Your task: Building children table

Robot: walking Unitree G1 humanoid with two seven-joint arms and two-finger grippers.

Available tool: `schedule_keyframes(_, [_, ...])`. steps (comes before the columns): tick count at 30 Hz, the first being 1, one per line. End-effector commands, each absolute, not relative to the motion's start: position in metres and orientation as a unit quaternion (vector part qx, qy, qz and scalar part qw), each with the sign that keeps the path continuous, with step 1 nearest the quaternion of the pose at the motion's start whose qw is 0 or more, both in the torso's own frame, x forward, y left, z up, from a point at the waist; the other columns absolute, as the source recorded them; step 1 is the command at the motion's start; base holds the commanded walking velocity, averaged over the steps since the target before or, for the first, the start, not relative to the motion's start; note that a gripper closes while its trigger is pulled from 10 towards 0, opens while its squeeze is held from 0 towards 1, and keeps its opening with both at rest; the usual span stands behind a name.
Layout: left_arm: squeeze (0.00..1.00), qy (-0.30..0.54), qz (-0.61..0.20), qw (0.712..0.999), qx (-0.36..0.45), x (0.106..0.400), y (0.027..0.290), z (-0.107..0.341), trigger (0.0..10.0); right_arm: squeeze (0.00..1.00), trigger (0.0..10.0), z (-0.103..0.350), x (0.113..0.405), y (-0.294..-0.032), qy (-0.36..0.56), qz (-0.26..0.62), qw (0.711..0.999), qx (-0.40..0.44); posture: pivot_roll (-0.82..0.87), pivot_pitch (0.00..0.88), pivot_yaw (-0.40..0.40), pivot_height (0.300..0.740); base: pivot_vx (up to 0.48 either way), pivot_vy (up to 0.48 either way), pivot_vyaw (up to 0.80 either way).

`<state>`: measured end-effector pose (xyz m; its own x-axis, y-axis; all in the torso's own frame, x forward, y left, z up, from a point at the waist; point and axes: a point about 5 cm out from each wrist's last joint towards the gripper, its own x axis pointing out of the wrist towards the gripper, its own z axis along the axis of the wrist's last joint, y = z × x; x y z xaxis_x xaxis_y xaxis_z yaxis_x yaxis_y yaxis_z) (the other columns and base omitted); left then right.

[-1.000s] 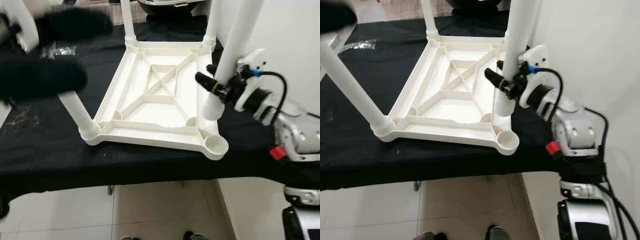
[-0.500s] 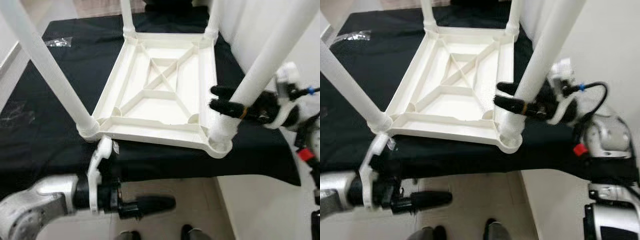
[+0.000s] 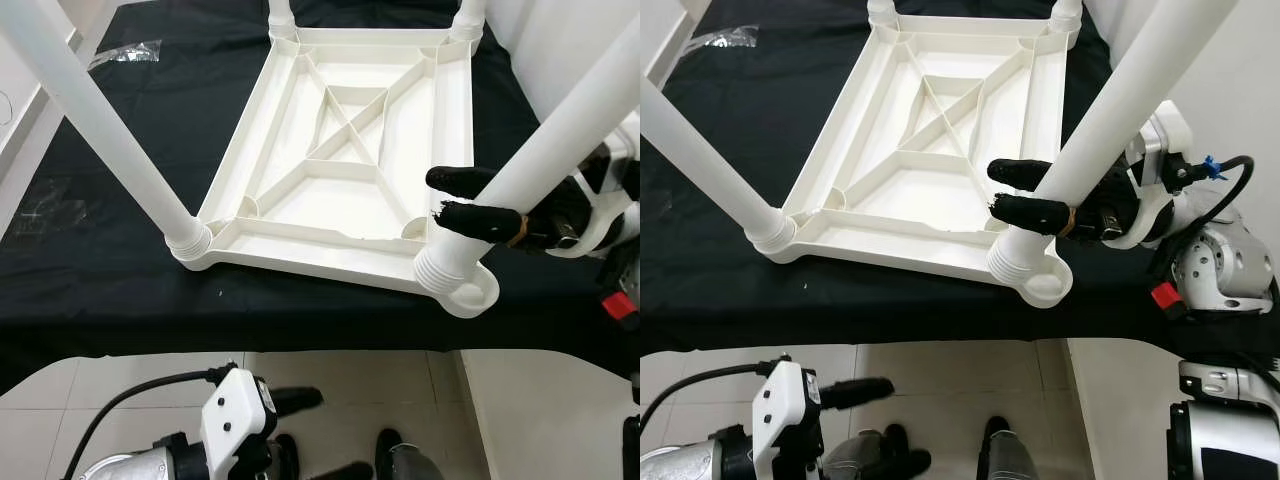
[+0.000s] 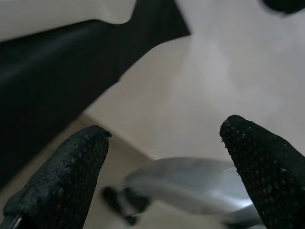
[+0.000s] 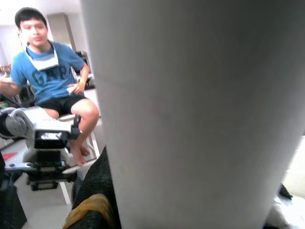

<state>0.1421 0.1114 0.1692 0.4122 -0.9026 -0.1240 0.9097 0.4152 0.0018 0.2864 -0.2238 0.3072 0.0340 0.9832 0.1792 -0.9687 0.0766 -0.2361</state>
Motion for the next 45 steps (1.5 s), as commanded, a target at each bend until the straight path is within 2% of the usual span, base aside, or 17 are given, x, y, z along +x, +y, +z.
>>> schedule_keyframes(1, [0.0,0.046,-0.522,0.849,0.071,0.138,0.114,0.168,10.0,0.0,10.0,0.31,0.275,-0.223,-0.162,0.714,0.681,-0.021,0.12,0.378,0.104,0.74,0.0,0.0,0.0])
schedule_keyframes(8, [0.0,0.029,-0.466,0.876,0.124,0.137,0.12,0.16,10.0,0.0,10.0,0.302,0.269,-0.216,-0.12,0.733,0.667,-0.06,0.11,0.38,0.102,0.74,0.0,0.0,0.0])
schedule_keyframes(10, [0.0,0.023,-0.448,0.881,0.151,0.135,0.121,0.154,10.0,0.0,10.0,0.302,0.268,-0.204,-0.107,0.735,0.66,-0.113,0.11,0.38,0.102,0.74,0.0,0.0,0.0])
schedule_keyframes(14, [0.0,0.018,-0.444,0.881,0.163,0.134,0.12,0.152,10.0,0.0,10.0,0.306,0.268,-0.194,-0.11,0.736,0.649,-0.158,0.12,0.381,0.096,0.74,0.0,0.0,0.0])
schedule_keyframes(16, [0.0,0.013,-0.439,0.882,0.167,0.133,0.121,0.15,10.0,0.0,10.0,0.318,0.265,-0.186,-0.119,0.742,0.63,-0.196,0.12,0.381,0.096,0.74,0.0,0.0,0.0])
schedule_keyframes(21, [0.0,0.012,-0.445,0.88,0.166,0.132,0.119,0.148,10.0,0.0,10.0,0.322,0.261,-0.184,-0.112,0.745,0.62,-0.221,0.11,0.38,0.09,0.74,0.0,0.0,0.0])
schedule_keyframes(23, [0.0,0.01,-0.447,0.879,0.165,0.132,0.118,0.147,10.0,0.0,10.0,0.319,0.263,-0.186,-0.102,0.738,0.627,-0.229,0.1,0.378,0.09,0.74,0.0,0.0,0.0])
schedule_keyframes(26, [0.0,0.004,-0.447,0.879,0.165,0.133,0.117,0.145,10.0,0.0,10.0,0.313,0.272,-0.195,-0.085,0.713,0.654,-0.239,0.09,0.378,0.088,0.74,0.0,0.0,0.0])
schedule_keyframes(31, [0.0,0.002,-0.447,0.88,0.162,0.133,0.116,0.144,10.0,0.0,10.0,0.307,0.278,-0.205,-0.068,0.699,0.673,-0.233,0.09,0.378,0.086,0.74,0.0,0.0,0.0])
schedule_keyframes(38, [0.0,-0.004,-0.451,0.879,0.158,0.133,0.116,0.143,10.0,0.0,10.0,0.3,0.278,-0.213,-0.061,0.7,0.682,-0.202,0.08,0.384,0.085,0.74,0.0,0.0,0.0])
schedule_keyframes(45, [0.0,-0.007,-0.452,0.878,0.157,0.132,0.116,0.143,10.0,0.0,10.0,0.305,0.281,-0.221,-0.067,0.688,0.693,-0.206,0.08,0.389,0.085,0.74,0.0,0.0,0.0])
